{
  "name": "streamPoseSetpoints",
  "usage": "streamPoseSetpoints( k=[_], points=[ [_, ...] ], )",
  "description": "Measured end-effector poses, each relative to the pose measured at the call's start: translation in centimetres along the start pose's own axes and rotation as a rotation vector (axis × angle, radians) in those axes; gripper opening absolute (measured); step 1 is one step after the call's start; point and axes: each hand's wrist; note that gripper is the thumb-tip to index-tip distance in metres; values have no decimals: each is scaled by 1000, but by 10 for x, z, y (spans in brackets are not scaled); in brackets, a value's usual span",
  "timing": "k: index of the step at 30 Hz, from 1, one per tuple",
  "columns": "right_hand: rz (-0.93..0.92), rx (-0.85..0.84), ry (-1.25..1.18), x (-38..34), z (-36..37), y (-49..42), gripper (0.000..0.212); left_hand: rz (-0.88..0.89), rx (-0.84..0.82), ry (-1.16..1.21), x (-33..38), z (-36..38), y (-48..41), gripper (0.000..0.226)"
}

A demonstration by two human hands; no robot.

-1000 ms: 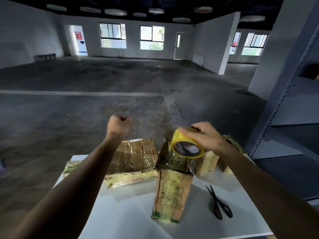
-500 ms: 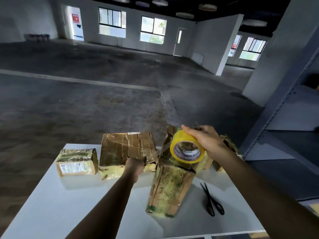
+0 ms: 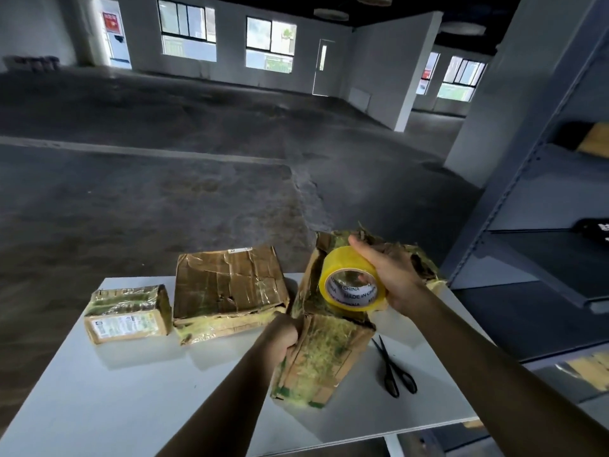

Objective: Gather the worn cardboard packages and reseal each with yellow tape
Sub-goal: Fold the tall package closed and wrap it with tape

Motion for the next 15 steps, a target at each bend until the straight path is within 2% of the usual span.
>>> streamPoseSetpoints(
  k=[2,3,4,6,9,10,12,13,15],
  points=[
    [21,-15,15,0,-3,0,22,31,5,-60,7,-4,7,29],
    [25,-19,23,-1,-4,1,25,90,38,-70,14,-9,8,17],
    [20,-27,32,-2,-5,2,27,172,79,-42,22,-12,9,15],
    [10,-27,47,0,-6,1,32,296,93,106,48,-21,15,36],
    [54,29,70,6,-4,-2,44,444,-53,147,78,-31,36,54],
    [78,34,57,8,-4,-3,54,466,-109,95,81,-33,39,62],
    [131,29,23,12,-2,-2,88,458,-145,11,83,-32,43,77],
    [142,30,-1,15,-1,-2,102,448,-144,10,80,-33,43,76],
    [134,15,-55,21,0,-3,107,501,-150,31,80,-31,53,53]
  ],
)
Point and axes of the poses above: each hand's wrist, its own y-axis away from the middle knuckle, its own z-axis out of the palm, x = y × z, and after that the axes turned 8 degrees about z, right-handed
